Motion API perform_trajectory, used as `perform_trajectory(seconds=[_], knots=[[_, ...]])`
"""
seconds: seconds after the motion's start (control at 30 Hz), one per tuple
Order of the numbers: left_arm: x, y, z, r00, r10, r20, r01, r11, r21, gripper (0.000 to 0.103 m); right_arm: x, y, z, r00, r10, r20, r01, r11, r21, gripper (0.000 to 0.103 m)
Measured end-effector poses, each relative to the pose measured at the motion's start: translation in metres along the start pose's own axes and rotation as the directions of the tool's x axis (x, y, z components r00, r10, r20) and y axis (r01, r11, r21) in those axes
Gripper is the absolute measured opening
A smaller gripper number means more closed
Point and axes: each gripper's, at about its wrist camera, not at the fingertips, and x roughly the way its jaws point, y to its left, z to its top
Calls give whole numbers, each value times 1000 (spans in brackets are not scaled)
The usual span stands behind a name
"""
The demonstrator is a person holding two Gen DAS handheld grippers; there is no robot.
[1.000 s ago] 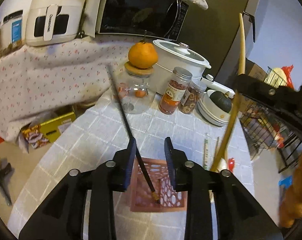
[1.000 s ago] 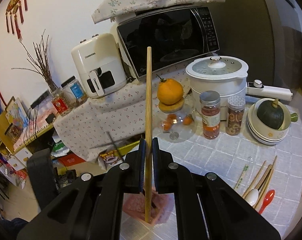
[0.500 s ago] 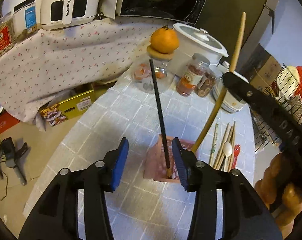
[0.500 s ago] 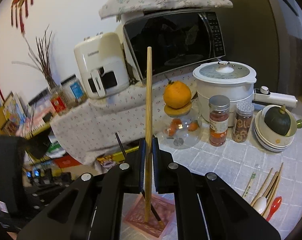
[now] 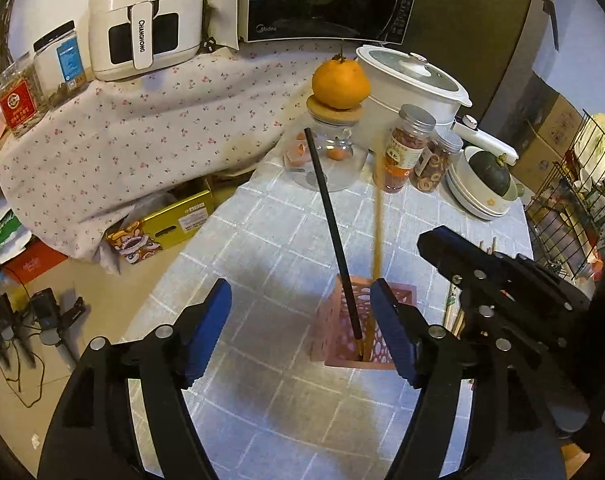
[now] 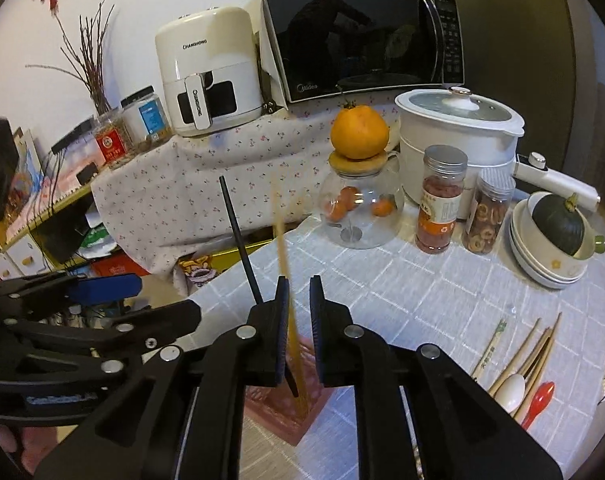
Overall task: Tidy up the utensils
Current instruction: 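Carry both chopsticks over the pink basket and open both tools to drop them in, then grasp the green-printed wrapped chopsticks with the left tool while the right tool grasps the white spoon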
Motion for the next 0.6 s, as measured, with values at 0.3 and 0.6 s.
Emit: perform_trajectory(seconds=[0.3, 0.6], knots=[[-10, -11, -1, 1000, 22, -6, -22, 1000, 4, 75, -33, -23, 2, 1000, -28, -11, 29, 998, 63, 27], [-28, -38, -2, 999, 37, 39, -38, 999, 24, 75, -76, -49, -3, 997, -80, -21, 82, 989, 124, 31]])
